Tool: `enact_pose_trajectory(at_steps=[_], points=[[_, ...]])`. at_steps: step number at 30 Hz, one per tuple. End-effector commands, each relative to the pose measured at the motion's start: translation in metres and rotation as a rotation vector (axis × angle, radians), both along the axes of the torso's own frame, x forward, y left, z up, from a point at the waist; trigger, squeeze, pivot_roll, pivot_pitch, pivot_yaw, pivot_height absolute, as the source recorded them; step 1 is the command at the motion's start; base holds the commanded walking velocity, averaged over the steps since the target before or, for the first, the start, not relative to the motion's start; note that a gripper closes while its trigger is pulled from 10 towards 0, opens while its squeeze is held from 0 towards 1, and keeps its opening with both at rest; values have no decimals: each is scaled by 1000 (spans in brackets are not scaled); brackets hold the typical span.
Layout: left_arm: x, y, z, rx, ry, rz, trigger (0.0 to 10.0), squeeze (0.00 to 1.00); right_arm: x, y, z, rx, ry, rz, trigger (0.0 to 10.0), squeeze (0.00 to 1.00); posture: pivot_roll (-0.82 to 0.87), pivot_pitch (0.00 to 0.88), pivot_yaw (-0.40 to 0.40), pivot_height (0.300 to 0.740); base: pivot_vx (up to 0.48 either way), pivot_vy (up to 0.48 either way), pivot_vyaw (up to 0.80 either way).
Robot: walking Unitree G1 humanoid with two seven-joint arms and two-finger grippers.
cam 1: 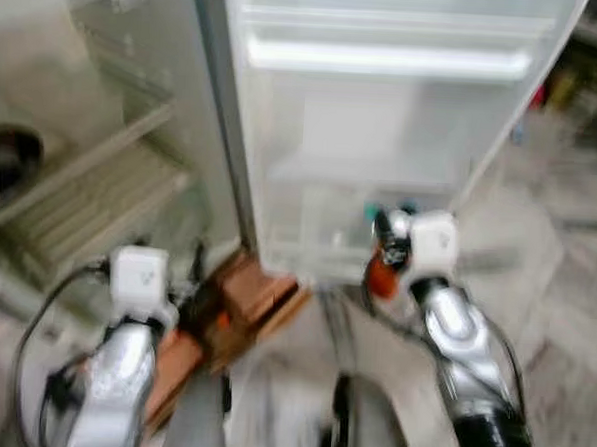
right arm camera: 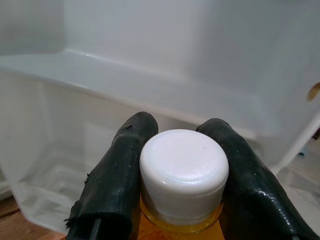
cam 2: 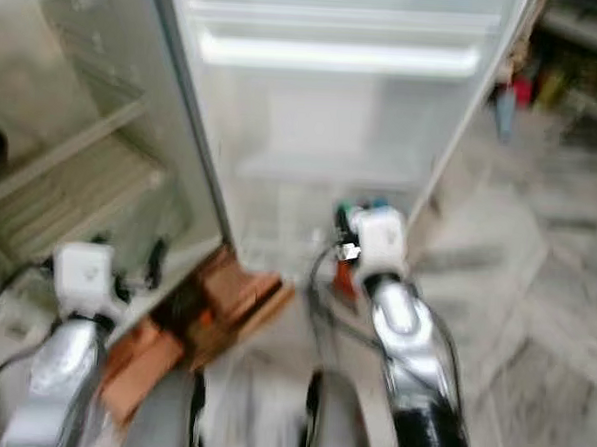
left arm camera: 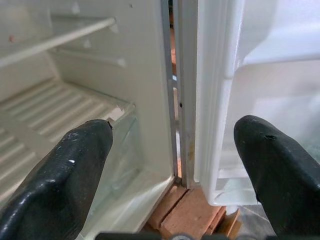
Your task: Restocking fridge
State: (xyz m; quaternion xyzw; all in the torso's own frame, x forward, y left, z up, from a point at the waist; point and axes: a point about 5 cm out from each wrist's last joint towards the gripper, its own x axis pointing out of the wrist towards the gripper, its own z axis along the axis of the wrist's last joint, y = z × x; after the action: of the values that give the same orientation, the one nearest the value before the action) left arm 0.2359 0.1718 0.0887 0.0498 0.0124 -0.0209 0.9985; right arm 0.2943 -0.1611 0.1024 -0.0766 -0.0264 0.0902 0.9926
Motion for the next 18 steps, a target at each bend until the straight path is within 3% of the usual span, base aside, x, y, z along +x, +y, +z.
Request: enact_pose_trajectory(at_steps=[1, 5, 13, 18], points=[[-4, 8, -5, 12, 25, 25, 10000, 0, -1, 12, 4, 23, -23, 51, 10000, 0, 110, 106, -18, 632, 337, 0, 0], [-4, 8, -5, 11, 25, 24, 10000, 0, -2, 17, 5, 30, -29, 94, 10000, 0, 110, 105, -18, 632, 354, 0, 0], [-3, 8, -5, 13, 24, 23, 10000, 0, -2, 19, 6, 35, -33, 110, 10000, 0, 109, 103, -20, 632, 372, 0, 580], [-3, 9, -6, 11, 23, 26, 10000, 0, -2, 18, 5, 34, -30, 113, 10000, 0, 109, 104, -20, 632, 398, 0, 0]])
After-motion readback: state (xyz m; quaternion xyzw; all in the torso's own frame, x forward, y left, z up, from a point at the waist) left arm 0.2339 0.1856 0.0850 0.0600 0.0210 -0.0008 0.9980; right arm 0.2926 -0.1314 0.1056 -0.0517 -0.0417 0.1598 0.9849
